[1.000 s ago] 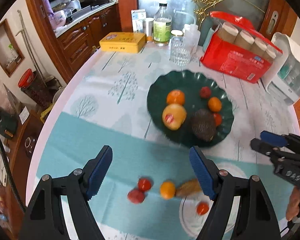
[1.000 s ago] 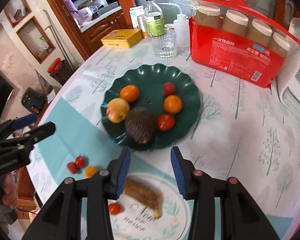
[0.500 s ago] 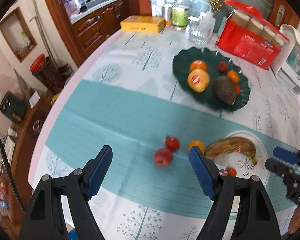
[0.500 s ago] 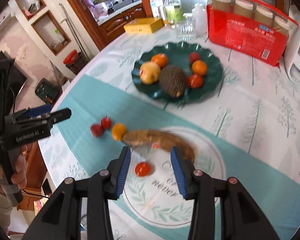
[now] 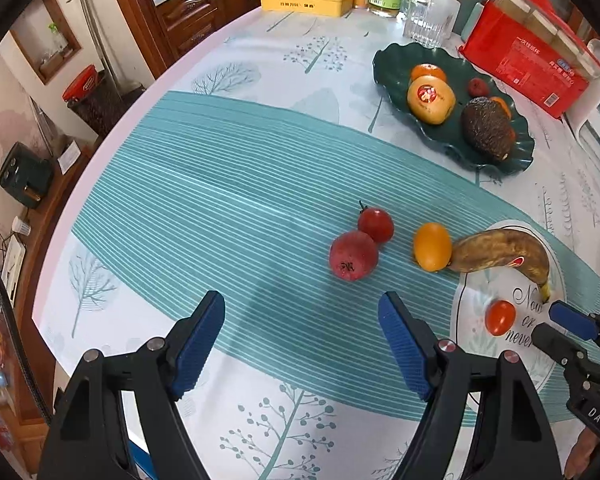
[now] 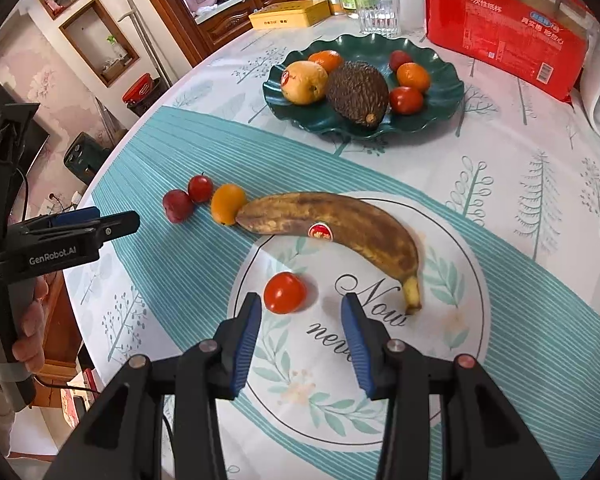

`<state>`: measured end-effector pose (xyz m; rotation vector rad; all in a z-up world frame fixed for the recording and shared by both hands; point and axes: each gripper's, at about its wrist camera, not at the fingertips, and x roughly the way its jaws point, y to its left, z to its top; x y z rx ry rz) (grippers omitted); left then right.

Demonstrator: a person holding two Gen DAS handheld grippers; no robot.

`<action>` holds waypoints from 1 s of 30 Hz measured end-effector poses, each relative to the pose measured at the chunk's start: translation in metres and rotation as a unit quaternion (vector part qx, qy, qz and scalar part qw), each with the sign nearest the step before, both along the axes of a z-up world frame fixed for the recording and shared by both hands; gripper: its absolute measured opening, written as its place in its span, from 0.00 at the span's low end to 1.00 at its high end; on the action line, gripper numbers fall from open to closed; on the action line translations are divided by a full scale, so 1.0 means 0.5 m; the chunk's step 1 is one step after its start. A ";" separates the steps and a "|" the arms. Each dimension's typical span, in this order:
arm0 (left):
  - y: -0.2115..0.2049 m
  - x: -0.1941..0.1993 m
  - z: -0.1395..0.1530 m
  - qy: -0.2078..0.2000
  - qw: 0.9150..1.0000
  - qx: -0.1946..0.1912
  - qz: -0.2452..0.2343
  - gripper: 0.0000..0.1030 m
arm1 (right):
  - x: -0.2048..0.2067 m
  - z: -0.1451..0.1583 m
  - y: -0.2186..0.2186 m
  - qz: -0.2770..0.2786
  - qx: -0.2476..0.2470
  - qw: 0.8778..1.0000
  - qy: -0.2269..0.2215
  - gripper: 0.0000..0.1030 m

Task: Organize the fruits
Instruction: 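Move both open grippers back over the remaining fruit, then grasp a red lychee with the left gripper while the right gripper grasps a cherry tomato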

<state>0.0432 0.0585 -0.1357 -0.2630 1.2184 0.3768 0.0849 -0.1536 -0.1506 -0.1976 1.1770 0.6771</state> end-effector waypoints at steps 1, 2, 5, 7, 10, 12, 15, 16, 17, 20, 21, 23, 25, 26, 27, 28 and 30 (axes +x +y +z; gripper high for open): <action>0.000 0.002 -0.005 0.001 1.000 0.000 0.000 0.76 | -0.001 -0.004 0.002 0.002 0.000 1.000 0.000 0.41; 0.000 0.005 -0.010 0.002 1.000 -0.001 0.000 0.76 | -0.003 -0.008 0.006 0.005 0.001 1.000 0.000 0.41; -0.002 0.011 -0.019 0.001 1.000 -0.006 -0.004 0.76 | -0.007 -0.018 0.016 0.009 -0.002 1.000 0.001 0.41; -0.004 0.017 -0.022 -0.001 1.000 -0.009 -0.008 0.76 | -0.010 -0.025 0.022 0.011 -0.004 1.000 0.000 0.41; -0.004 0.026 -0.029 -0.005 1.000 -0.010 -0.018 0.76 | -0.010 -0.034 0.031 0.009 -0.013 1.000 -0.004 0.41; -0.001 0.033 -0.035 -0.006 1.000 -0.013 -0.021 0.76 | -0.009 -0.039 0.038 0.007 -0.019 1.000 -0.008 0.41; 0.006 0.047 -0.046 -0.007 0.999 -0.027 -0.029 0.76 | -0.010 -0.043 0.047 0.001 -0.031 0.999 -0.019 0.40; 0.007 0.051 -0.049 -0.007 0.999 -0.028 -0.031 0.76 | -0.011 -0.042 0.051 -0.001 -0.036 0.999 -0.025 0.40; 0.008 0.057 -0.051 -0.007 0.999 -0.032 -0.036 0.76 | -0.012 -0.042 0.053 -0.003 -0.038 0.999 -0.028 0.40; 0.008 0.071 -0.055 -0.009 0.998 -0.036 -0.051 0.74 | -0.015 -0.044 0.062 -0.006 -0.047 0.998 -0.039 0.40; 0.008 0.075 -0.057 -0.009 0.998 -0.037 -0.057 0.74 | -0.016 -0.046 0.065 -0.007 -0.052 0.998 -0.042 0.40; 0.006 0.081 -0.064 -0.006 0.997 -0.040 -0.068 0.68 | -0.017 -0.050 0.069 -0.010 -0.059 0.997 -0.044 0.40; 0.005 0.086 -0.073 -0.001 0.996 -0.043 -0.078 0.62 | -0.018 -0.057 0.071 -0.014 -0.063 0.997 -0.043 0.40; 0.005 0.089 -0.079 0.002 0.995 -0.046 -0.083 0.59 | -0.018 -0.060 0.071 -0.016 -0.065 0.997 -0.041 0.39; 0.004 0.088 -0.082 0.004 0.995 -0.047 -0.085 0.58 | -0.018 -0.064 0.072 -0.017 -0.068 0.997 -0.039 0.38; 0.004 0.089 -0.086 0.005 0.995 -0.049 -0.087 0.55 | -0.019 -0.068 0.073 -0.018 -0.069 0.997 -0.038 0.37; 0.004 0.089 -0.092 0.005 0.994 -0.053 -0.091 0.51 | -0.021 -0.075 0.075 -0.017 -0.074 0.996 -0.036 0.30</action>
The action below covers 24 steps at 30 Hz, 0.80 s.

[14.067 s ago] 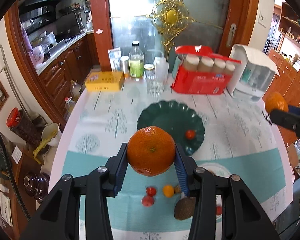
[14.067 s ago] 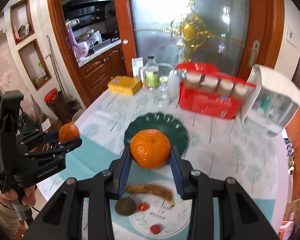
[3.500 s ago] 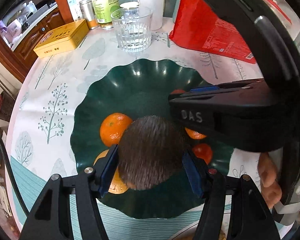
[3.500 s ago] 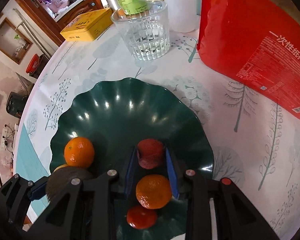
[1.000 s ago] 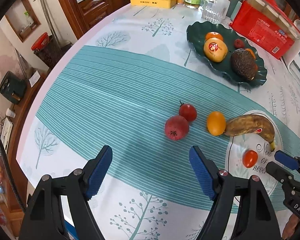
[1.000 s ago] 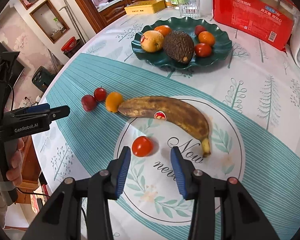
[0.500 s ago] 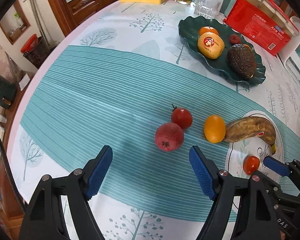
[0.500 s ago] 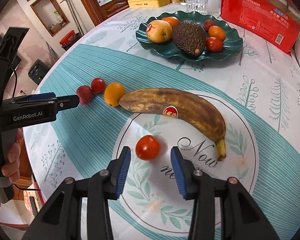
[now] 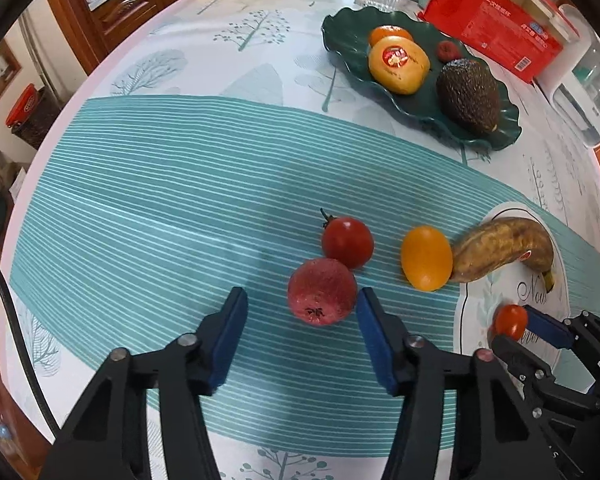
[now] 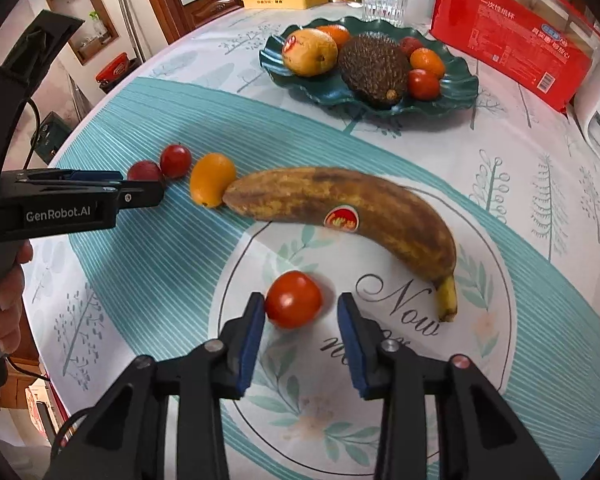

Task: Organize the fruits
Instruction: 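Grasp a red lychee with the left gripper while the right gripper grasps a cherry tomato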

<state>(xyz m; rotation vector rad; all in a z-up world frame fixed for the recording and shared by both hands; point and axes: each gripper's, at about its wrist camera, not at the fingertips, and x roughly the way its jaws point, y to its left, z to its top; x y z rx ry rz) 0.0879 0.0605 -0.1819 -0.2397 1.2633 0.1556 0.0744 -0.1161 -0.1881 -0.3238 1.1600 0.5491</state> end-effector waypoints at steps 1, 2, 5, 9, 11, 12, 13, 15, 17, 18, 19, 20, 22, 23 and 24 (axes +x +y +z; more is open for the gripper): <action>0.001 0.000 -0.002 -0.001 1.000 -0.004 -0.001 0.50 | -0.002 -0.002 0.001 0.000 -0.003 1.000 -0.003 0.29; 0.001 0.001 -0.004 -0.001 1.000 -0.005 -0.001 0.50 | -0.004 -0.002 0.002 0.000 -0.004 1.000 -0.007 0.29; 0.002 0.001 -0.007 -0.002 1.000 -0.007 -0.003 0.47 | -0.005 -0.003 0.007 0.002 -0.009 1.000 -0.013 0.29; -0.001 0.002 -0.006 -0.006 1.000 -0.010 -0.009 0.41 | -0.004 -0.004 0.010 0.003 -0.009 1.000 -0.017 0.29; -0.002 0.003 -0.006 -0.008 1.000 -0.013 -0.011 0.34 | -0.003 -0.004 0.011 0.004 -0.009 1.000 -0.019 0.28; -0.004 0.004 -0.006 -0.009 1.000 -0.013 -0.012 0.31 | -0.003 -0.004 0.012 0.005 -0.010 1.000 -0.021 0.28; -0.004 0.005 -0.005 -0.009 1.000 -0.013 -0.012 0.31 | -0.004 -0.004 0.012 0.007 -0.011 1.000 -0.022 0.28; -0.003 0.006 -0.005 -0.011 1.000 -0.014 -0.011 0.31 | -0.004 -0.004 0.013 0.010 -0.011 1.000 -0.024 0.27; -0.003 0.003 -0.005 -0.012 1.000 -0.015 -0.011 0.30 | -0.003 -0.004 0.011 0.011 -0.009 1.000 -0.022 0.27; 0.000 -0.003 -0.004 -0.012 1.000 -0.016 -0.011 0.30 | -0.003 -0.004 0.010 0.011 -0.008 1.000 -0.021 0.27; 0.001 -0.006 -0.004 -0.012 1.000 -0.018 -0.010 0.30 | -0.002 -0.003 0.008 0.011 -0.005 1.000 -0.018 0.27; 0.003 -0.008 -0.004 -0.011 1.000 -0.020 -0.008 0.30 | 0.000 -0.002 0.006 0.010 -0.001 1.000 -0.014 0.27; 0.008 -0.014 -0.002 -0.011 1.000 -0.024 -0.005 0.30 | 0.001 0.000 0.002 0.009 0.005 1.000 -0.009 0.26; 0.009 -0.018 0.003 -0.012 1.000 -0.025 -0.005 0.30 | 0.002 0.002 0.001 0.008 0.006 1.000 -0.008 0.26; 0.007 -0.020 0.007 -0.013 1.000 -0.025 -0.005 0.30 | 0.002 0.005 -0.001 0.008 0.009 1.000 -0.007 0.26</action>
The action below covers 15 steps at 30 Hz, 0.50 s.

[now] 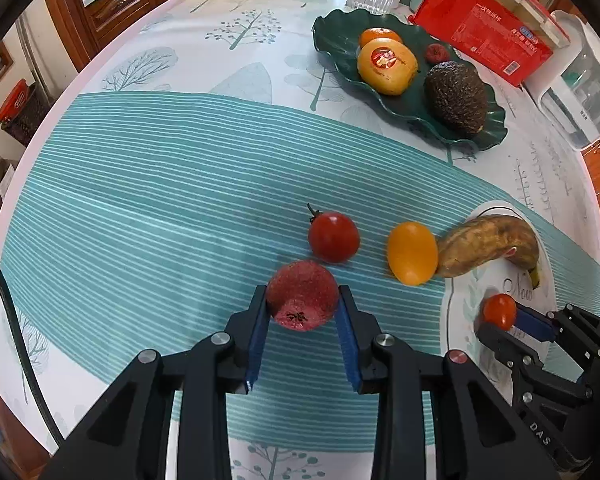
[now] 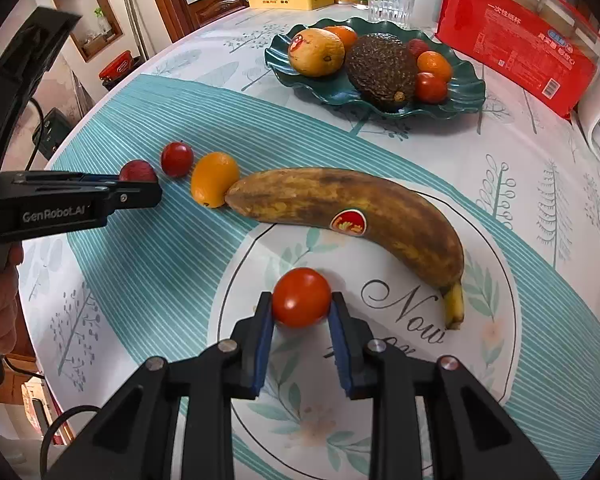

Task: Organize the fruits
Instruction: 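Grasp a red lychee with the left gripper while the right gripper grasps a cherry tomato, then carry lychee and tomato onto the green plate and open both grippers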

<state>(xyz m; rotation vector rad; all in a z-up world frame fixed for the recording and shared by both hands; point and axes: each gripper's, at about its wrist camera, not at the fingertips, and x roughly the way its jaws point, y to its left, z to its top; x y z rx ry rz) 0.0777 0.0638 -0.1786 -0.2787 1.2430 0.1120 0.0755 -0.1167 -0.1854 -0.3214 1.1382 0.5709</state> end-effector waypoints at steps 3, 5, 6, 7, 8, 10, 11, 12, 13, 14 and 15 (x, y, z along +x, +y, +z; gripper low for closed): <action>-0.003 -0.003 0.018 -0.007 1.000 -0.001 -0.004 0.30 | 0.002 0.013 -0.006 -0.001 0.009 1.000 -0.001 0.26; -0.009 -0.001 0.035 -0.015 1.000 -0.001 -0.009 0.30 | 0.004 0.024 -0.010 -0.002 0.015 1.000 -0.004 0.26; -0.011 0.000 0.043 -0.019 1.000 -0.003 -0.011 0.30 | 0.005 0.029 -0.012 -0.003 0.017 1.000 -0.005 0.26; -0.015 0.004 0.051 -0.023 1.000 -0.003 -0.013 0.30 | 0.007 0.034 -0.013 -0.003 0.018 1.000 -0.007 0.26; -0.019 0.007 0.062 -0.027 1.000 -0.004 -0.015 0.30 | 0.008 0.040 -0.013 -0.004 0.020 1.000 -0.009 0.26; -0.029 0.011 0.078 -0.035 0.999 -0.006 -0.018 0.30 | 0.011 0.053 -0.015 -0.005 0.026 1.000 -0.013 0.26; -0.033 0.012 0.088 -0.040 0.999 -0.007 -0.021 0.30 | 0.012 0.060 -0.017 -0.005 0.029 0.999 -0.015 0.26; -0.038 0.016 0.098 -0.045 0.999 -0.007 -0.024 0.30 | 0.013 0.067 -0.018 -0.005 0.033 0.999 -0.017 0.26; -0.041 0.018 0.108 -0.050 0.998 -0.007 -0.026 0.30 | 0.014 0.075 -0.019 -0.005 0.035 0.999 -0.021 0.26; -0.045 0.021 0.120 -0.056 0.998 -0.007 -0.029 0.30 | 0.016 0.081 -0.020 -0.005 0.037 0.999 -0.024 0.26; -0.047 0.026 0.127 -0.058 0.998 -0.007 -0.031 0.30 | 0.017 0.089 -0.021 -0.004 0.039 0.999 -0.028 0.26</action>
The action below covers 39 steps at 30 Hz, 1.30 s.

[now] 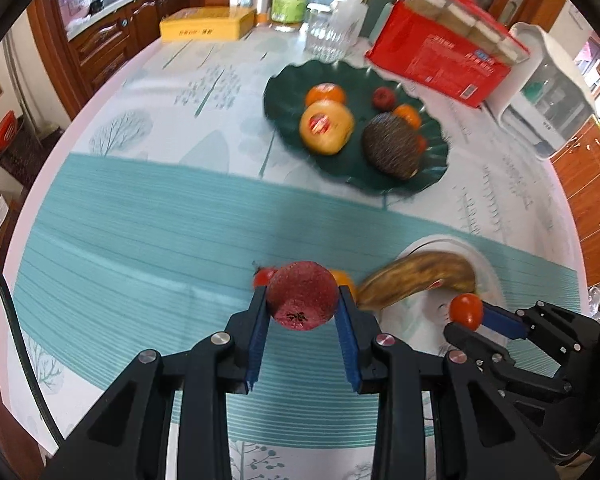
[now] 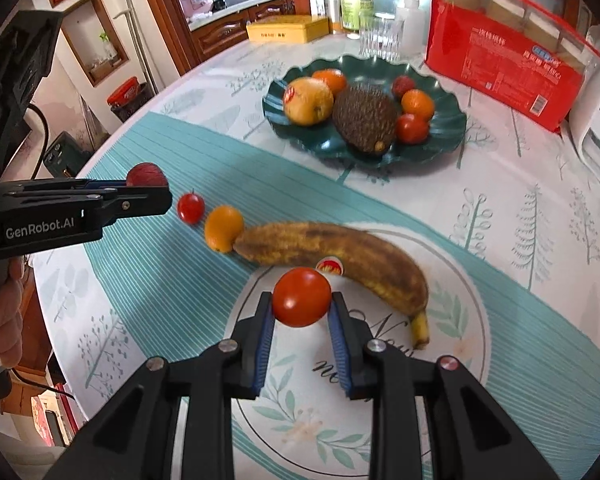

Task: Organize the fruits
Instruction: 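Carry lychee and tomato onto the green plate and open both grippers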

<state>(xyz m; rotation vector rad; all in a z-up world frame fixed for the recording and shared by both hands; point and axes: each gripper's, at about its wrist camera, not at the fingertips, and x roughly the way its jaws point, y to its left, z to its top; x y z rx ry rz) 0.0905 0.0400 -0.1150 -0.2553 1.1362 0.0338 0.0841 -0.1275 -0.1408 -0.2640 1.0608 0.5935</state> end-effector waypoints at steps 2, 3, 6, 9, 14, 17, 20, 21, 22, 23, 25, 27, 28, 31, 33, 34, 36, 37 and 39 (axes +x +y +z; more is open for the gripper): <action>-0.004 0.010 0.020 -0.008 1.000 0.000 -0.004 0.30 | 0.004 0.015 -0.003 0.000 0.003 1.000 -0.006 0.26; -0.006 0.014 0.028 -0.011 1.000 0.001 -0.005 0.30 | 0.007 0.024 -0.005 -0.001 0.004 1.000 -0.009 0.26; -0.004 0.033 0.060 -0.024 1.000 0.003 -0.009 0.30 | 0.025 0.057 -0.015 -0.003 0.006 1.000 -0.024 0.26; 0.000 0.060 0.099 -0.040 0.999 0.015 -0.013 0.30 | 0.052 0.094 -0.027 -0.010 0.010 0.999 -0.039 0.26; 0.005 0.114 0.160 -0.062 0.997 0.038 -0.021 0.30 | 0.118 0.170 -0.044 -0.024 0.008 0.996 -0.080 0.26; 0.005 0.150 0.192 -0.076 0.995 0.054 -0.027 0.30 | 0.158 0.211 -0.046 -0.027 0.004 0.994 -0.105 0.26; 0.005 0.196 0.221 -0.087 0.993 0.068 -0.035 0.30 | 0.202 0.257 -0.044 -0.033 -0.001 0.990 -0.141 0.26; 0.007 0.211 0.228 -0.089 0.993 0.072 -0.037 0.30 | 0.213 0.267 -0.042 -0.035 -0.003 0.988 -0.148 0.26; 0.009 0.228 0.233 -0.090 0.992 0.076 -0.038 0.30 | 0.226 0.277 -0.040 -0.036 -0.004 0.987 -0.155 0.26; 0.012 0.248 0.237 -0.091 0.992 0.079 -0.039 0.30 | 0.241 0.286 -0.036 -0.037 -0.005 0.987 -0.159 0.26; 0.015 0.281 0.241 -0.093 0.992 0.079 -0.040 0.30 | 0.277 0.296 -0.027 -0.044 -0.003 0.986 -0.160 0.26; 0.023 0.320 0.239 -0.091 0.992 0.075 -0.042 0.30 | 0.308 0.295 -0.019 -0.049 -0.001 0.987 -0.154 0.26; 0.026 0.333 0.234 -0.089 0.993 0.071 -0.043 0.30 | 0.321 0.290 -0.014 -0.052 -0.001 0.987 -0.149 0.26; 0.037 0.393 0.198 -0.071 0.995 0.053 -0.044 0.30 | 0.373 0.257 0.005 -0.060 0.003 0.991 -0.121 0.26; 0.037 0.420 0.169 -0.058 0.996 0.048 -0.045 0.30 | 0.395 0.229 0.017 -0.063 0.003 0.993 -0.103 0.26; 0.037 0.433 0.152 -0.051 0.997 0.045 -0.046 0.30 | 0.407 0.212 0.026 -0.063 0.004 0.994 -0.092 0.26; 0.034 0.458 0.116 -0.039 0.997 0.037 -0.049 0.30 | 0.423 0.181 0.041 -0.062 0.003 0.995 -0.075 0.26; 0.033 0.470 0.098 -0.032 0.998 0.032 -0.050 0.30 | 0.430 0.162 0.050 -0.061 0.002 0.996 -0.067 0.26; 0.026 0.491 0.060 -0.017 0.998 0.026 -0.053 0.30 | 0.440 0.131 0.064 -0.058 -0.001 0.997 -0.054 0.26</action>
